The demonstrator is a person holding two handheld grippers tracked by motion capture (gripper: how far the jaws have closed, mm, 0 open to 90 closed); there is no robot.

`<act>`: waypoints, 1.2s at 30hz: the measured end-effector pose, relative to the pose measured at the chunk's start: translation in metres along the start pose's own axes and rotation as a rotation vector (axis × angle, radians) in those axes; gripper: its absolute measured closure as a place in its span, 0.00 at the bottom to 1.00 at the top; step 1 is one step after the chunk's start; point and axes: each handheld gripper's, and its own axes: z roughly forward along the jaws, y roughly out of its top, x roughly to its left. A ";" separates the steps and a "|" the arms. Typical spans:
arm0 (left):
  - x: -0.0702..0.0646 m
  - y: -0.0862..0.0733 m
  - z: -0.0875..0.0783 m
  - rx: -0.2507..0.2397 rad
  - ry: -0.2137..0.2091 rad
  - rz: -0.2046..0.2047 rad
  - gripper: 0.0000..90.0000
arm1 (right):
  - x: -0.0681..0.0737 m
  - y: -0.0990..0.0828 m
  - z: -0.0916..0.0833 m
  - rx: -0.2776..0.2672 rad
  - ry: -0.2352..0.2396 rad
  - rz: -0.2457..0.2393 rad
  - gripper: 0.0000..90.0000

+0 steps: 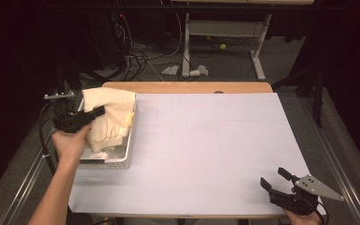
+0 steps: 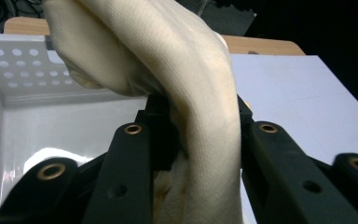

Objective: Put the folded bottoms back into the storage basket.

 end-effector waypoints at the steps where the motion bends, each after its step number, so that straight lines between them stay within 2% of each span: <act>1: 0.001 0.000 0.002 0.002 0.001 -0.004 0.76 | 0.000 0.000 0.000 -0.001 0.000 -0.001 0.25; 8: 0.004 -0.004 0.011 0.020 0.005 -0.018 0.76 | 0.000 0.000 0.000 0.001 0.001 -0.002 0.25; 27: 0.011 -0.004 0.023 0.026 0.024 -0.045 0.76 | 0.000 0.000 0.000 0.000 0.001 -0.002 0.25; 36: 0.021 -0.006 0.031 0.041 0.035 -0.076 0.76 | 0.000 0.000 0.000 0.002 0.000 -0.001 0.25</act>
